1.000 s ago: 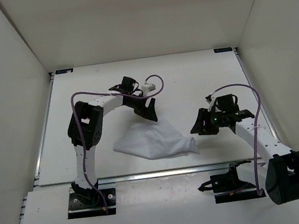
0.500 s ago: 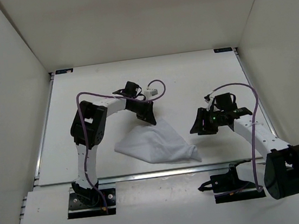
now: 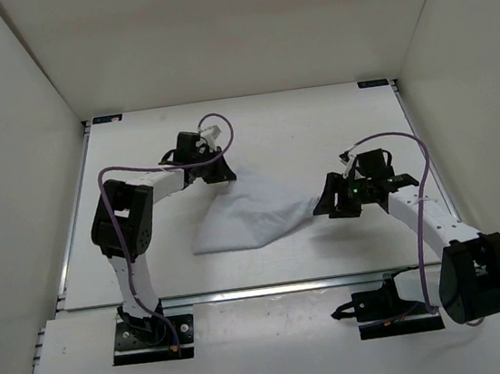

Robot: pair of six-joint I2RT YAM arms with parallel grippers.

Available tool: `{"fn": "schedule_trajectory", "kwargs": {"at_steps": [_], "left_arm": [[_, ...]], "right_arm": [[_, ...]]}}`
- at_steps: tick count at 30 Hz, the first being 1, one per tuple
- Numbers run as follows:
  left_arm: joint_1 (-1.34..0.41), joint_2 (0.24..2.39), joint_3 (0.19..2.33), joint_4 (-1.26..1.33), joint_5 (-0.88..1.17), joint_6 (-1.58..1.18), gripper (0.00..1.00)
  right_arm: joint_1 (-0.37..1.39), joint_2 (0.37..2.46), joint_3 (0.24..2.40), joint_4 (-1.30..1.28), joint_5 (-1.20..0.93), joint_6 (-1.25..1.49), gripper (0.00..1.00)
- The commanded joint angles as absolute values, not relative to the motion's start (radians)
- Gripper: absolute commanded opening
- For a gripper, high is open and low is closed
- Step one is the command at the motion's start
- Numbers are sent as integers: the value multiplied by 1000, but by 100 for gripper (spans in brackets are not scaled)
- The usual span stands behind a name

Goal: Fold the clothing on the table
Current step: Flatten the skirt out

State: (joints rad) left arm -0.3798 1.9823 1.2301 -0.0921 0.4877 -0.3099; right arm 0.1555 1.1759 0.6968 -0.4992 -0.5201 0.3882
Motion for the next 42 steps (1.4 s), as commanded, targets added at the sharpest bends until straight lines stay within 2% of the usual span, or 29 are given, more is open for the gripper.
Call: {"fn": "schedule_trajectory", "kwargs": {"at_steps": [1, 8, 12, 16, 17, 23, 31, 42], "left_arm": [[-321, 1876, 1189, 32, 385, -405, 0], [-360, 1815, 1091, 25, 438, -341, 0], [-367, 1767, 1020, 115, 561, -380, 0], [-376, 1736, 1031, 54, 535, -334, 0], [-362, 1726, 1025, 58, 549, -340, 0], [-334, 1704, 1019, 48, 543, -337, 0], [-319, 1701, 1005, 43, 558, -330, 0], [-338, 1707, 1020, 23, 572, -315, 0]], "right_arm": [[156, 1203, 721, -433, -523, 414, 54], [114, 1310, 756, -327, -545, 419, 64], [54, 1412, 848, -276, -554, 399, 66], [25, 1535, 971, -265, -577, 373, 66], [43, 1633, 1029, -285, -575, 362, 66], [89, 1660, 1054, -339, -503, 389, 66], [86, 1560, 885, -248, -505, 505, 65], [121, 1695, 942, -166, -509, 482, 65]]}}
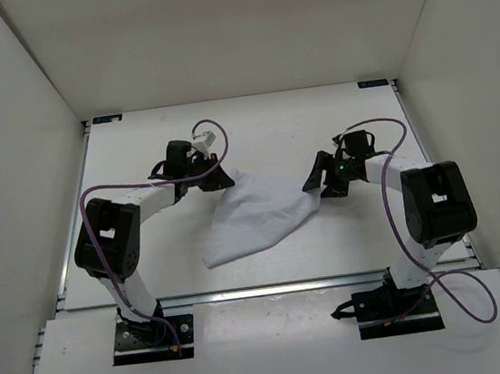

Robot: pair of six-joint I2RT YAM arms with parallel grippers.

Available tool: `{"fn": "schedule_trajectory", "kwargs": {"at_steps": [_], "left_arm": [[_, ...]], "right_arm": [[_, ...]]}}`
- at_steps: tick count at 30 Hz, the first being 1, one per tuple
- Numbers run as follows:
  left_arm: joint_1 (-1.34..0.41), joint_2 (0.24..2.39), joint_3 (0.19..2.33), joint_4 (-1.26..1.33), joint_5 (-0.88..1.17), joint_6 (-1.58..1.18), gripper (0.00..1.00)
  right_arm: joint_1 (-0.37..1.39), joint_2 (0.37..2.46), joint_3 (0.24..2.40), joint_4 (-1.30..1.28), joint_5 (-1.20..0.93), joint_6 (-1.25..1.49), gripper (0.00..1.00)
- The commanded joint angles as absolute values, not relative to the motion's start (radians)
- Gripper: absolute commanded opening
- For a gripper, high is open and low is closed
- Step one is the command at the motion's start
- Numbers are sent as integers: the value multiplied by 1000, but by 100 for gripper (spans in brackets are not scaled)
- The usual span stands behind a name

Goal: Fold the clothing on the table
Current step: Flatten the skirt out

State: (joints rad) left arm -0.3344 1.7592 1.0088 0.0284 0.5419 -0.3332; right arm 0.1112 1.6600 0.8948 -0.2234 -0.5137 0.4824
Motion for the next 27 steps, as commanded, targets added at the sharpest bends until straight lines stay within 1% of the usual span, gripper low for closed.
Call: {"fn": "schedule_trajectory", "kwargs": {"at_steps": [1, 9, 11, 15, 16, 17, 18, 19, 20, 23, 25, 27], "left_arm": [[-339, 1704, 1022, 23, 571, -311, 0], [-334, 1698, 1008, 8, 580, -305, 0], [-339, 1707, 1014, 6, 586, -304, 0], [-338, 1713, 1020, 5, 584, -305, 0], [-341, 1713, 1019, 2, 578, -301, 0], [-334, 1715, 1022, 0, 581, -298, 0], [-339, 1713, 1023, 0, 580, -302, 0], [-337, 1718, 1023, 2, 583, -298, 0], [-339, 1718, 1029, 0, 581, -302, 0], [-336, 1717, 1041, -35, 577, -296, 0], [-336, 1712, 1083, -89, 568, -270, 0], [-337, 1697, 1162, -156, 537, -230, 0]], "right_arm": [[118, 1707, 954, -167, -514, 471, 64], [115, 1767, 985, -140, -525, 430, 62], [112, 1787, 1026, -152, -525, 419, 61], [112, 1835, 1080, -172, -540, 396, 46], [117, 1850, 1084, -175, -528, 402, 40], [115, 1848, 1091, -176, -531, 388, 32], [120, 1862, 1100, -175, -532, 387, 14], [120, 1870, 1098, -182, -537, 382, 3], [117, 1887, 1123, -193, -544, 382, 0], [129, 1891, 1163, -222, -554, 351, 1], [138, 1881, 1235, -274, -520, 309, 0], [143, 1861, 1366, -356, -482, 246, 0]]}}
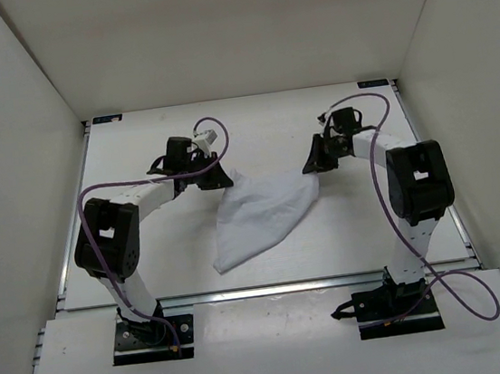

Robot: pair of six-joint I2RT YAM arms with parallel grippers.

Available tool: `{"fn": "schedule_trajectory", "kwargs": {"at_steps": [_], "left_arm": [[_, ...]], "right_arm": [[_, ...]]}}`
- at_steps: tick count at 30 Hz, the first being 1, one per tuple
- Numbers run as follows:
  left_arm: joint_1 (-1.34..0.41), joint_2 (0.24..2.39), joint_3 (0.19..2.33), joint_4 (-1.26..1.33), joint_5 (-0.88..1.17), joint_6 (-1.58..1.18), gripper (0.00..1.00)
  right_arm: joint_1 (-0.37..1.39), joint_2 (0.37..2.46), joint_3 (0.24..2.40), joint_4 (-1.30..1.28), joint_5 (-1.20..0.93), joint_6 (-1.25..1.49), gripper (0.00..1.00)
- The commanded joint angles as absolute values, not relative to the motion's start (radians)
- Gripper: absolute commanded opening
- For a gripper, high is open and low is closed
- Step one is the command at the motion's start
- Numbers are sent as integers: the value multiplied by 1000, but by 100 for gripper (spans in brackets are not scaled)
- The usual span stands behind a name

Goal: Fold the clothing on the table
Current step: Flatten the skirt out

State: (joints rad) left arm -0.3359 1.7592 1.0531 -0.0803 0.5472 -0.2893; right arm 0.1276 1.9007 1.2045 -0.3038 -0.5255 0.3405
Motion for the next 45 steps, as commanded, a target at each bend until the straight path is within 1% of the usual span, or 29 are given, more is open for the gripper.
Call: {"fn": "schedule_trajectory", "kwargs": {"at_steps": [1, 4, 5, 7, 8, 9, 10, 11, 12, 13, 14, 15, 16, 18, 19, 22, 24, 25, 28, 30, 32, 36, 39, 41, 42, 44, 45], "left_arm": [[-333, 1694, 1184, -169, 507, -210, 0], [-316, 1686, 1355, -193, 442, -196, 0], [-302, 1692, 1400, -207, 457, -205, 0], [-292, 1716, 1619, -256, 433, -212, 0], [-304, 1720, 1672, -303, 390, -190, 0], [-311, 1712, 1774, -342, 318, -151, 0], [-339, 1707, 1848, -359, 280, -132, 0], [-368, 1680, 1876, -377, 205, -76, 0], [-377, 1654, 1896, -374, 151, -45, 0], [-393, 1622, 1876, -352, 134, -31, 0], [-390, 1602, 1829, -338, 144, -32, 0], [-376, 1570, 1786, -312, 167, -49, 0], [-365, 1531, 1714, -292, 187, -55, 0], [-360, 1470, 1495, -253, 210, -78, 0], [-367, 1422, 1430, -236, 212, -83, 0], [-408, 1284, 1049, -167, 221, -132, 0], [-423, 1215, 892, -147, 265, -176, 0], [-449, 1180, 821, -152, 259, -192, 0], [-503, 1117, 709, -218, 262, -233, 0], [-508, 1082, 675, -236, 317, -276, 0], [-500, 1068, 660, -232, 328, -290, 0], [-456, 1113, 713, -187, 344, -291, 0], [-423, 1221, 851, -163, 328, -241, 0], [-397, 1317, 1047, -182, 305, -190, 0], [-381, 1389, 1107, -208, 295, -164, 0], [-350, 1509, 1369, -257, 298, -150, 0], [-336, 1528, 1502, -274, 298, -143, 0]], "right_arm": [[140, 1849, 1402, -373, -470, 229, 0], [123, 1822, 1676, -451, -446, 161, 1], [123, 1825, 1724, -475, -445, 153, 0], [118, 1821, 1932, -512, -443, 115, 0], [121, 1813, 1980, -534, -445, 98, 0], [133, 1787, 2047, -538, -424, 75, 0], [147, 1769, 2074, -538, -396, 54, 0], [158, 1725, 2069, -520, -361, 42, 0], [170, 1670, 2027, -481, -350, 26, 0], [172, 1622, 1946, -432, -348, 15, 0], [182, 1591, 1843, -404, -354, 8, 0], [167, 1533, 1789, -359, -354, 12, 0], [160, 1491, 1676, -332, -354, 11, 0], [134, 1444, 1489, -308, -374, 21, 0], [115, 1409, 1430, -299, -389, 26, 0], [98, 1312, 1070, -238, -413, 58, 0], [109, 1263, 934, -238, -420, 89, 0], [101, 1231, 890, -241, -443, 104, 0], [133, 1154, 728, -247, -454, 170, 0], [161, 1106, 690, -242, -445, 210, 0], [153, 1105, 678, -227, -462, 225, 0], [68, 1175, 744, -175, -564, 253, 0], [60, 1267, 895, -163, -557, 226, 0], [57, 1351, 1112, -190, -551, 178, 0], [54, 1414, 1180, -233, -552, 167, 0], [40, 1494, 1454, -307, -548, 144, 0], [40, 1534, 1582, -322, -539, 137, 0]]}}
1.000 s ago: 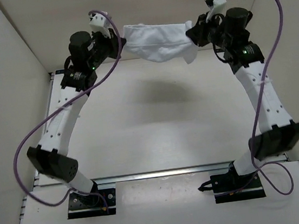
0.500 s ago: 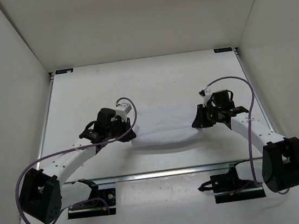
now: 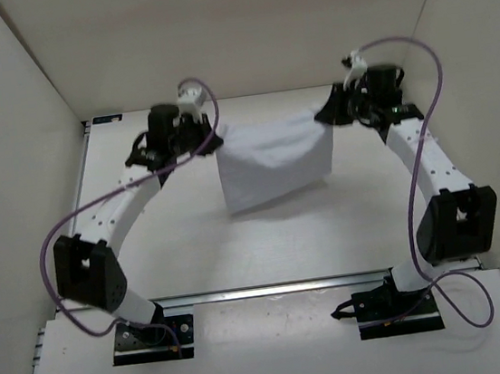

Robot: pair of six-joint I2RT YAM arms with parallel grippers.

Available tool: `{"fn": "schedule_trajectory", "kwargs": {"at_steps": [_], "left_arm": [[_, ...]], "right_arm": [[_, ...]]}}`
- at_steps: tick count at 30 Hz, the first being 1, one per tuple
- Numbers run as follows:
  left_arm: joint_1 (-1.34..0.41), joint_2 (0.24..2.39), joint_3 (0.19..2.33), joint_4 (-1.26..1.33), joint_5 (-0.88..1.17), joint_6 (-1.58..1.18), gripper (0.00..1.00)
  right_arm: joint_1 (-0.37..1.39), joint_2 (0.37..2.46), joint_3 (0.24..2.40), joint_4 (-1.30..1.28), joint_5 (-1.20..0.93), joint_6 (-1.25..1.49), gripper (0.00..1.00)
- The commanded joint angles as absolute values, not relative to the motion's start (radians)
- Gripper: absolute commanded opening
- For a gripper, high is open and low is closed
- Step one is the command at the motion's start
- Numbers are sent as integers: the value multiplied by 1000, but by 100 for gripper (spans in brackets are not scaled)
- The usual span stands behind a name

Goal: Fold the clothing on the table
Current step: Flatten the skirt out

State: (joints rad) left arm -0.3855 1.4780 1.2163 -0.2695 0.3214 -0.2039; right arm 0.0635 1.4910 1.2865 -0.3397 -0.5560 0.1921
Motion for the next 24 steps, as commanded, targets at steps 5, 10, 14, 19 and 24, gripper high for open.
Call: {"fn": "schedule_trajectory", "kwargs": {"at_steps": [5, 10, 14, 19, 24], "left_arm": [[-324, 1605, 1842, -299, 250, -112, 0], [-333, 1522, 1602, -252, 255, -72, 0], [-351, 1381, 1263, -149, 281, -136, 0], [-422, 1221, 851, -143, 273, -198, 0], [-497, 1111, 654, -178, 360, -316, 16]], "right_arm": [[49, 1588, 1887, -357, -523, 129, 0], [48, 1490, 1596, -287, -491, 118, 0], [54, 1382, 1260, -238, -465, 87, 0], [104, 1298, 890, -265, -445, 87, 0], [144, 1233, 736, -293, -476, 146, 43]]}}
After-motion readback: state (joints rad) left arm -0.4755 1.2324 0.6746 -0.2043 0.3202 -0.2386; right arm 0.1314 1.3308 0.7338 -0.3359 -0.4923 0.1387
